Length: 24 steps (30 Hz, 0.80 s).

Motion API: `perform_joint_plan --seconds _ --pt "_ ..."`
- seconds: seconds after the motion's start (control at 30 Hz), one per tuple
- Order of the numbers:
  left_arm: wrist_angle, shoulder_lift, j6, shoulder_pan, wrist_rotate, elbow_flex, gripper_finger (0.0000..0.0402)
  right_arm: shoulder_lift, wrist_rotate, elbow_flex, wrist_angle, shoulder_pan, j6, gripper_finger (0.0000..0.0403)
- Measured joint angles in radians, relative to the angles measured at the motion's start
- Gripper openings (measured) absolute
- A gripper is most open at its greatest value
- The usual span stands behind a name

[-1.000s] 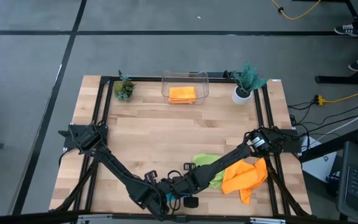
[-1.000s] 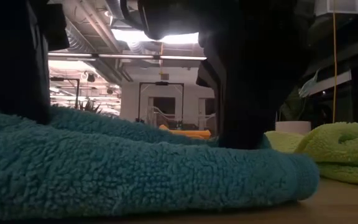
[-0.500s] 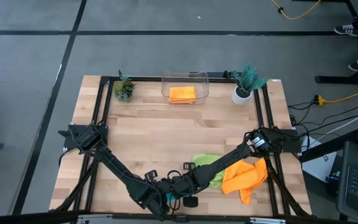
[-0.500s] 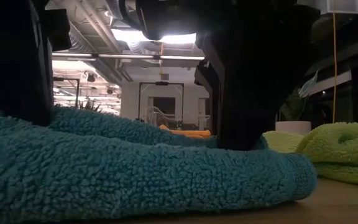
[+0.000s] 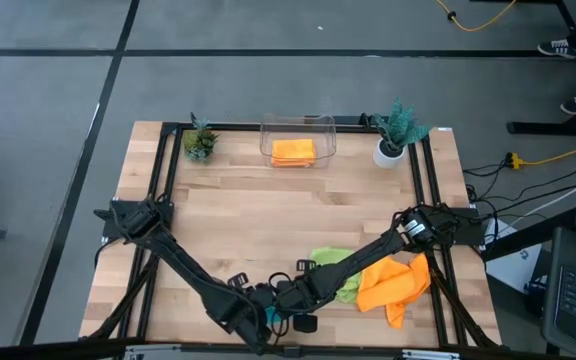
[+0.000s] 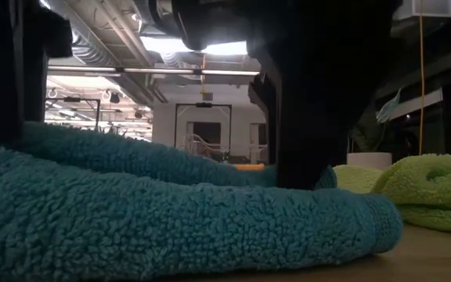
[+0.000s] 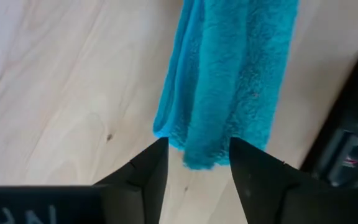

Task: Fold microfiber towels
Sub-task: Fold the blue towel

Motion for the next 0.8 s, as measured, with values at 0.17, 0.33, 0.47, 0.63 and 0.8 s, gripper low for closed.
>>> perform_joint_plan --seconds 0.17,0.33,0.47,0.63,0.8 --pt "-0.005 -0.034 0.000 -0.004 -0.012 0.000 0.0163 0.000 0.000 0.048 -0.050 0.000 -0.002 0.0135" --pt "-0.008 -0.036 0.000 -0.008 -0.001 0.000 0.0162 0.000 0.000 0.091 -0.108 -0.002 -0.004 0.0135" --pt "-0.008 -0.037 -0.001 -0.013 0.012 0.000 0.0164 0.000 0.004 0.134 -0.176 -0.004 -0.004 0.0135" --pt "-0.015 -0.063 -0.008 -0.024 0.037 0.023 0.0162 0.000 0.004 0.216 -0.277 -0.003 -0.004 0.0135" --pt "-0.028 -0.129 -0.018 -0.042 0.029 0.035 0.0161 0.000 0.007 0.324 -0.375 0.007 -0.049 0.0135"
